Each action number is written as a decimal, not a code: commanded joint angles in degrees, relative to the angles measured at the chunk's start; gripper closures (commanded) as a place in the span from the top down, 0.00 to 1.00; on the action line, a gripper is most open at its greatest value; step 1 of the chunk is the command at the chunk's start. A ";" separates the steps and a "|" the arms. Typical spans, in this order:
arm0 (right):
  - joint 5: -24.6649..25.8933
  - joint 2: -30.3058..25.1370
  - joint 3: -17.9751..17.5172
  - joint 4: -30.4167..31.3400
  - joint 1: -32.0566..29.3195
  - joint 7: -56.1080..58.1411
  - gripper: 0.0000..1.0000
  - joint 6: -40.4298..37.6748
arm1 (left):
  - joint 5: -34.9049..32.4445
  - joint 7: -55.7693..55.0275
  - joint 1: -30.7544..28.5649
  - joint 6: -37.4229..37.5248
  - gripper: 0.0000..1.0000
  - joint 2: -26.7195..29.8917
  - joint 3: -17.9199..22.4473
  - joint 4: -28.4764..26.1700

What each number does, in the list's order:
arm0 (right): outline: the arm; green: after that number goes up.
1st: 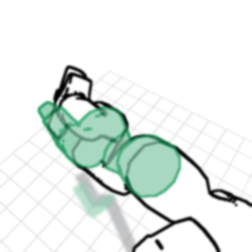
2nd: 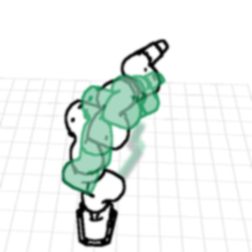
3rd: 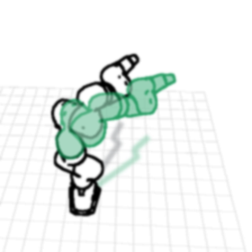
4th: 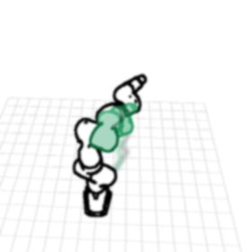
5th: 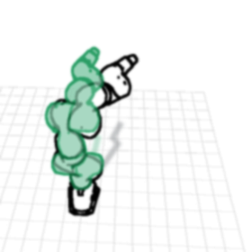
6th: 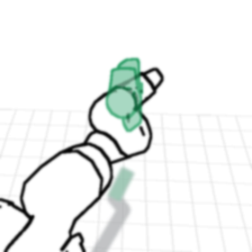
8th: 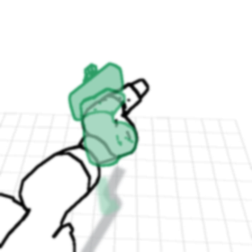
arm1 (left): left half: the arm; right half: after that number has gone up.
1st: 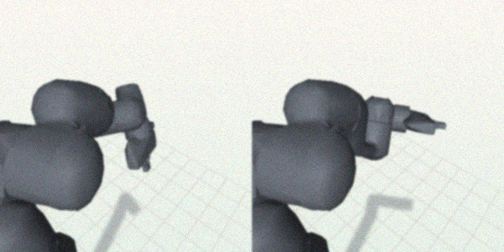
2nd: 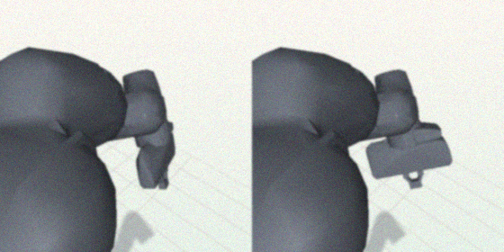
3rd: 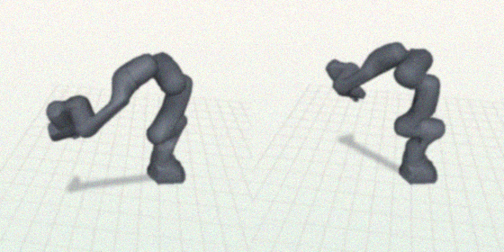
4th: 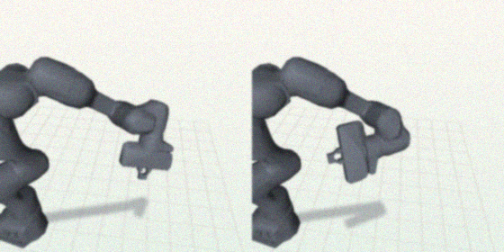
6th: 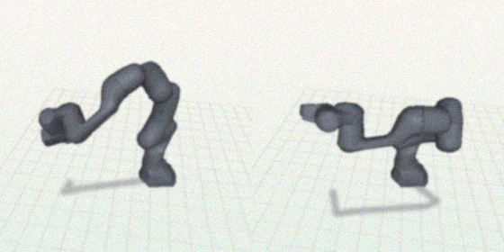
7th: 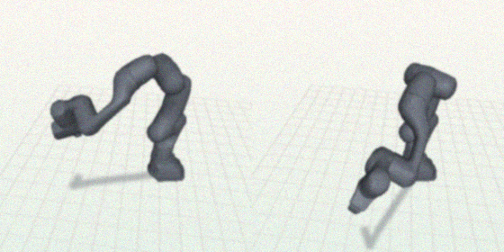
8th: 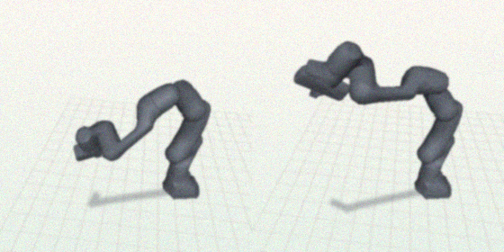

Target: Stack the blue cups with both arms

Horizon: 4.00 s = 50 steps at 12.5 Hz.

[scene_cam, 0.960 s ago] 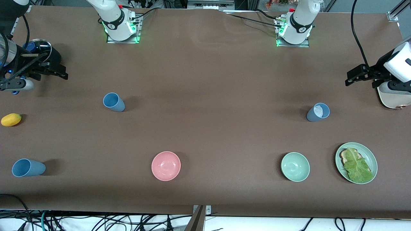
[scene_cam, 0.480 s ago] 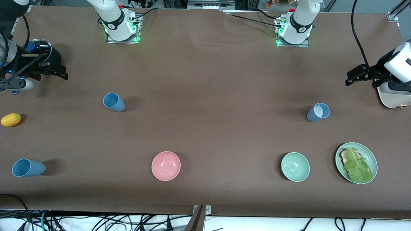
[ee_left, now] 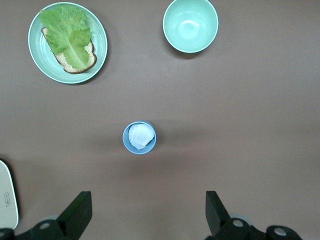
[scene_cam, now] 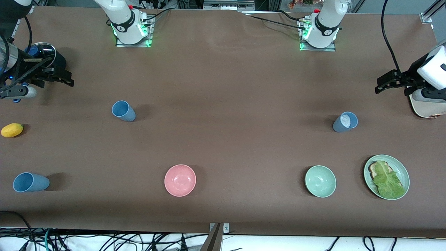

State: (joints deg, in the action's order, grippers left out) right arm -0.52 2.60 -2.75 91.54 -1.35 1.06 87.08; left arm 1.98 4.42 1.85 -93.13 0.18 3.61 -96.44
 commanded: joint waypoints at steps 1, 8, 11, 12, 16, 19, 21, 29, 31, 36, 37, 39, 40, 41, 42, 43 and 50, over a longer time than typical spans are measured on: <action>-0.89 0.47 0.03 -1.27 -0.05 0.79 1.00 -1.03 | -0.05 -0.11 -0.27 0.23 1.00 -0.27 -0.09 0.72; -0.89 0.47 0.03 -1.27 -0.05 0.79 1.00 -1.03 | -0.05 -0.11 -0.27 0.23 1.00 -0.36 -0.09 0.72; -0.89 0.47 0.03 -1.27 -0.05 0.79 1.00 -1.03 | -0.05 -0.11 -0.27 0.23 1.00 -0.45 -0.09 0.72; -0.89 0.47 0.03 -1.27 -0.05 0.79 1.00 -1.03 | -0.05 -0.11 -0.27 0.23 1.00 -0.53 -0.09 0.72; -0.89 0.47 0.03 -1.27 -0.05 0.79 1.00 -1.03 | -0.05 -0.11 -0.27 0.23 1.00 -0.54 -0.09 0.64; -0.89 0.47 0.03 -1.27 -0.05 0.79 1.00 -1.03 | -0.05 -0.11 -0.27 0.23 1.00 -0.54 -0.09 0.64; -0.89 0.47 0.03 -1.27 -0.05 0.79 1.00 -1.03 | -0.05 -0.11 -0.27 0.23 1.00 -0.54 -0.09 0.64; -0.80 0.56 0.11 -1.27 -0.05 0.79 1.00 -0.86 | -0.05 -0.11 -1.15 0.32 1.00 -0.45 -0.09 0.64; -0.80 0.56 0.11 -1.19 -0.05 0.79 1.00 -0.86 | -0.05 -0.11 -1.15 0.32 1.00 -0.45 -0.09 0.64; -0.62 1.00 0.38 -1.19 -0.32 0.00 1.00 -0.51 | -0.05 -0.11 -1.15 0.32 1.00 -0.45 -0.09 0.64; -0.71 1.61 0.47 -1.18 -0.67 0.00 1.00 -0.42 | -0.05 -0.11 -1.15 0.32 1.00 -0.53 -0.01 0.64; -0.19 5.29 0.47 -1.10 -0.50 0.00 1.00 0.54 | -0.05 -0.11 -1.15 0.32 1.00 -0.54 -0.01 0.64; 0.08 6.70 0.38 -1.01 -0.15 0.00 1.00 1.42 | -0.05 -0.11 -1.15 0.32 1.00 -0.54 -0.09 0.64; -0.18 6.62 0.47 0.56 -0.40 0.69 1.00 2.56 | -0.05 -0.11 -1.15 0.32 1.00 -0.54 -0.09 0.64; -0.53 6.62 0.73 1.97 -0.41 0.79 1.00 4.22 | -0.05 -0.11 -1.24 0.32 1.00 -0.54 -0.09 0.64; -0.36 6.54 0.73 4.50 -0.32 0.79 1.00 6.59 | -0.05 -0.11 -1.24 0.32 1.00 -0.54 -0.01 0.64; -0.18 0.65 0.20 32.71 -0.23 0.87 1.00 33.12 | -0.05 -0.91 -3.08 0.32 1.00 -7.71 0.08 1.42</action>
State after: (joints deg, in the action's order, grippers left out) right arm -0.51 8.23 -2.28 115.88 -1.39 1.06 114.77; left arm 1.98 3.93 -0.34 -93.09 -3.04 3.77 -96.55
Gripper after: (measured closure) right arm 0.000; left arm 0.000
